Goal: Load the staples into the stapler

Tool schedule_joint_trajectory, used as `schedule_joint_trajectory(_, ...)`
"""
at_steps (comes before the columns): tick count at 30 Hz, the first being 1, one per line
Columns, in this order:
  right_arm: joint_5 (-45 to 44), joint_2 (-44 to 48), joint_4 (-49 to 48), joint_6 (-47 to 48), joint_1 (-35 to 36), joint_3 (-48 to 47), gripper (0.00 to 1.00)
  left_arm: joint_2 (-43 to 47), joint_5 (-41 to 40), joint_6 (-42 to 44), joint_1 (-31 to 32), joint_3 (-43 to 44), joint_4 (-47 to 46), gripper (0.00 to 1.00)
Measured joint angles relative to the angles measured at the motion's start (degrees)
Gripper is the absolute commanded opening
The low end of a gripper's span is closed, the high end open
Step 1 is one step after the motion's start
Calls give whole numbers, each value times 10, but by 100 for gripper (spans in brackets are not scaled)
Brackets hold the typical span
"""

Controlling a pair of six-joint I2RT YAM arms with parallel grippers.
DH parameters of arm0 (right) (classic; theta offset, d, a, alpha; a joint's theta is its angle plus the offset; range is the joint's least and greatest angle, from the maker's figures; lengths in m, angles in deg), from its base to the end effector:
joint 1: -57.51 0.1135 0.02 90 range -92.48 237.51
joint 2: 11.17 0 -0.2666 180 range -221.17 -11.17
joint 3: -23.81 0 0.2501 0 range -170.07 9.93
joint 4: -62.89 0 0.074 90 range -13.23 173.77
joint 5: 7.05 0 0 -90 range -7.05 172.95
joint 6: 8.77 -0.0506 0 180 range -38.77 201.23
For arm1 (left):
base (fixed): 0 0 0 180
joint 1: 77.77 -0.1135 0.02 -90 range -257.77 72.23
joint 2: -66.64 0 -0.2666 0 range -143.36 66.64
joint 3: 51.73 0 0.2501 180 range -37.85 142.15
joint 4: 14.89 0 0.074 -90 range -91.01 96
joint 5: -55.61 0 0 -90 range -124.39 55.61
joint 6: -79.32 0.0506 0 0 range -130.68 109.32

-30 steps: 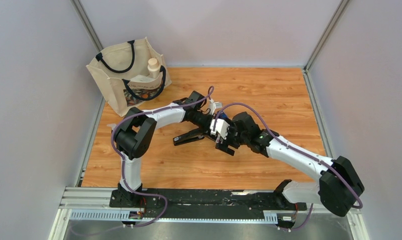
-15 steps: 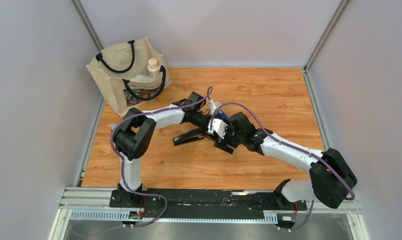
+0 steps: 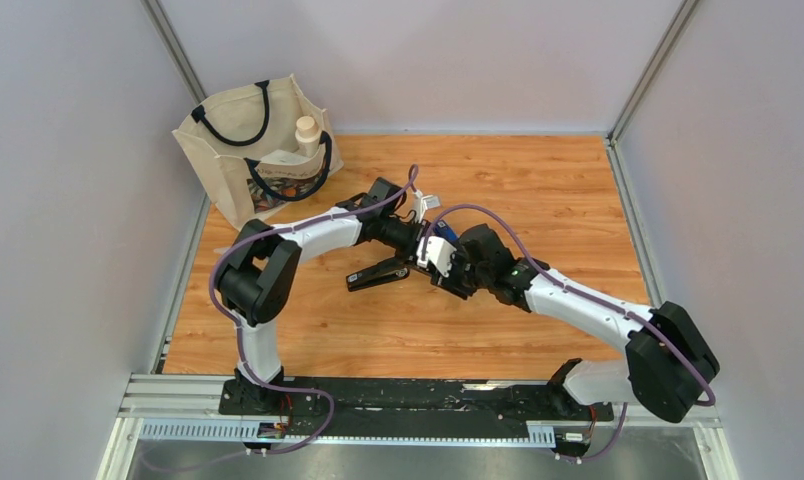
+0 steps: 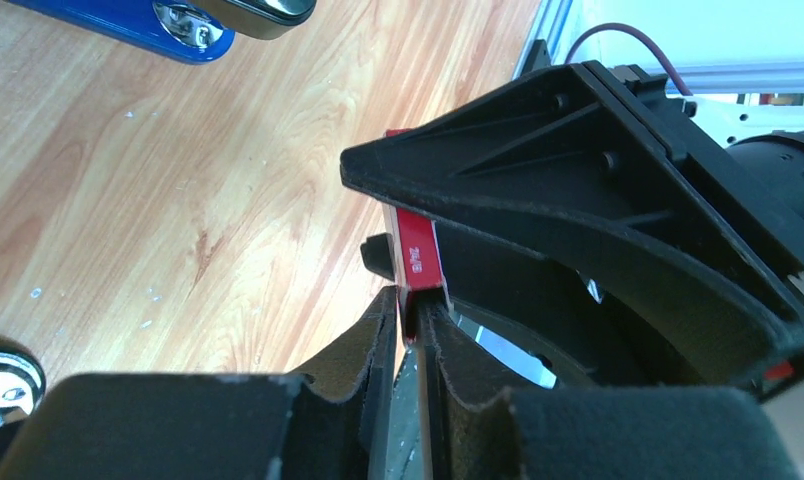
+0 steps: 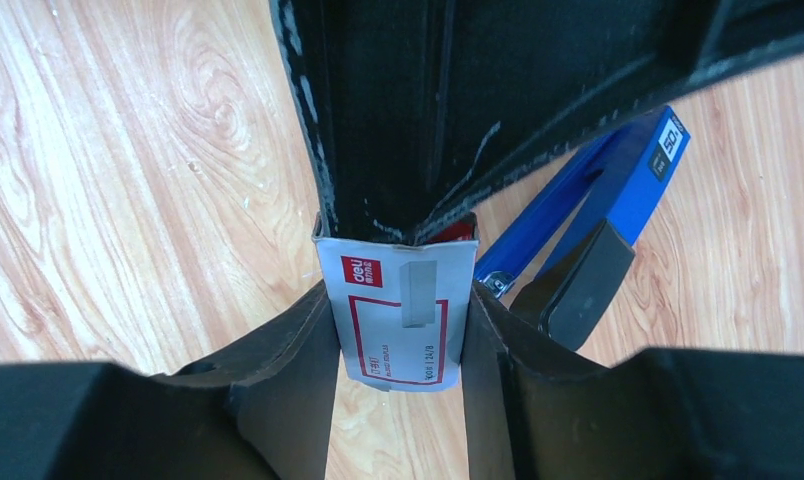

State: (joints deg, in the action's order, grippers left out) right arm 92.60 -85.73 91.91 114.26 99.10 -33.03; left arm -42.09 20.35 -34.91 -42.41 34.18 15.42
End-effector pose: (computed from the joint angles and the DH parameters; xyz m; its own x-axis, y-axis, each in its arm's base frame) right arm 0.1979 0.1870 0.2041 -0.0531 -0.7656 -0.6411 -0.9176 0.2907 -0.2712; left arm 0.3007 -0.2641 0.1864 -0.8960 0.3453 -0.2791 0.4012 0.3608 -0.8419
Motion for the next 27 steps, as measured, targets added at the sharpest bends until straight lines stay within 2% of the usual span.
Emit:
schedule_joint_trajectory(13, 12, 36, 3, 3, -35, 15, 39, 40, -5, 0, -20, -12, 0, 24)
schedule_joint_trajectory(27, 57, 59, -9, 60, -36, 64, 41, 66, -71, 14, -10, -12, 20, 25)
